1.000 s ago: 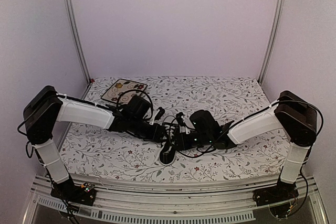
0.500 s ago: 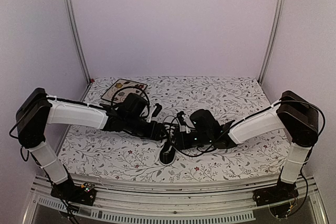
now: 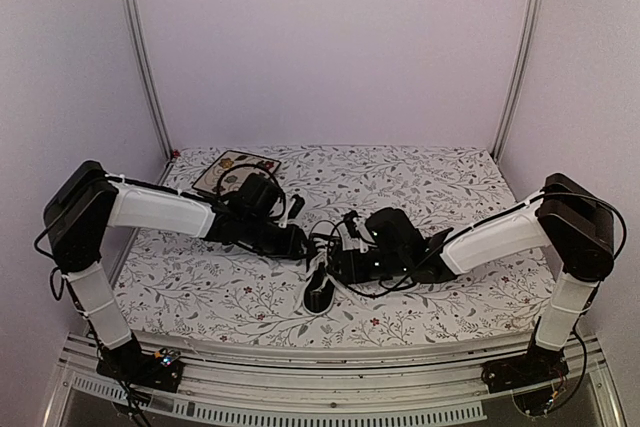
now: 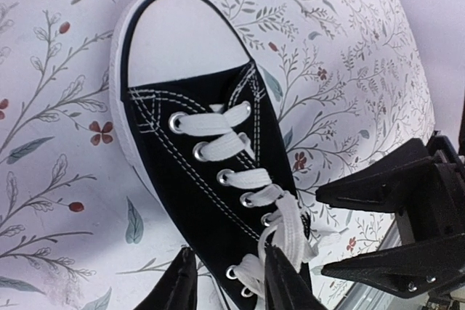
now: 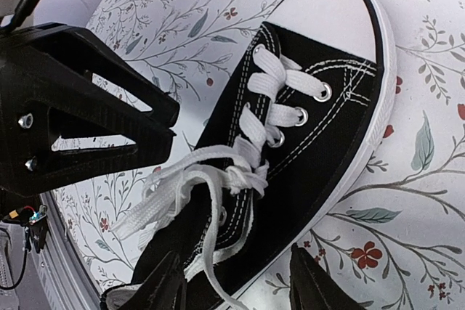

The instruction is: Tie the shoes

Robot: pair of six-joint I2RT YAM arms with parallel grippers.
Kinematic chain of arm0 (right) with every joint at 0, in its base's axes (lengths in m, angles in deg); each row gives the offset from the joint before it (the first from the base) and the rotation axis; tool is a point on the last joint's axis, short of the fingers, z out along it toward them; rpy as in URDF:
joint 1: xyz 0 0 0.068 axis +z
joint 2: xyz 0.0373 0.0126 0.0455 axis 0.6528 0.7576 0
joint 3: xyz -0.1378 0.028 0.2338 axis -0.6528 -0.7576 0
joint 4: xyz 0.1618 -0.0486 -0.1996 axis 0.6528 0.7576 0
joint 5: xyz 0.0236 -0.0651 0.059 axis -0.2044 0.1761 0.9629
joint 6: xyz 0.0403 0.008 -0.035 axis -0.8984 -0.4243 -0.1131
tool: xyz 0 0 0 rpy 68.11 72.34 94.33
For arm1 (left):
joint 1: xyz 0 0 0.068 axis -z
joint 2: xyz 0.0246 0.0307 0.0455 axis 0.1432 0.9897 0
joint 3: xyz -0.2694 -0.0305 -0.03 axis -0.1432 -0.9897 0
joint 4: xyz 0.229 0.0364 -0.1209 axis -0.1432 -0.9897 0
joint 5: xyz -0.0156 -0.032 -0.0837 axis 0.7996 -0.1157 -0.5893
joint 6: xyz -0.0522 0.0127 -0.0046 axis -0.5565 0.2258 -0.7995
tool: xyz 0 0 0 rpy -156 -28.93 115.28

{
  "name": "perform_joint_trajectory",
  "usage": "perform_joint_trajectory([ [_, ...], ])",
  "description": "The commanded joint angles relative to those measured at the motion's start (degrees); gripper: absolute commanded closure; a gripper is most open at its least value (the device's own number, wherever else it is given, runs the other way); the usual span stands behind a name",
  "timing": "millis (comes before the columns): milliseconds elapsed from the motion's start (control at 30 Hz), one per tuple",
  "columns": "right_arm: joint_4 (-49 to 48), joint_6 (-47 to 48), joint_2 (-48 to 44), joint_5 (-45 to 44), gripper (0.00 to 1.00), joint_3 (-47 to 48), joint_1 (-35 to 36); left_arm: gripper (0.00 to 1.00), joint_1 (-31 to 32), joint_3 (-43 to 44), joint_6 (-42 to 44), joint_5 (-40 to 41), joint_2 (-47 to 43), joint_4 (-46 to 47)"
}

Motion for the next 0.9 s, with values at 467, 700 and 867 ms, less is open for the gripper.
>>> perform_joint_trajectory([
  [467, -0.3, -1.5, -0.8, 0.7, 0.58, 0.2, -0.4, 0.67, -1.0, 1.1, 0.5, -5.8, 3.5, 2.9],
  [700, -0.7, -1.4, 1.0, 1.9, 0.66, 1.7, -0.4, 0.66, -1.0, 1.1, 0.7, -6.8, 3.8, 3.6],
  [867, -0.7, -1.2, 1.8, 2.3, 0.67, 2.6, -0.4, 0.65, -1.1, 0.8, 0.6, -7.3, 3.8, 4.7],
])
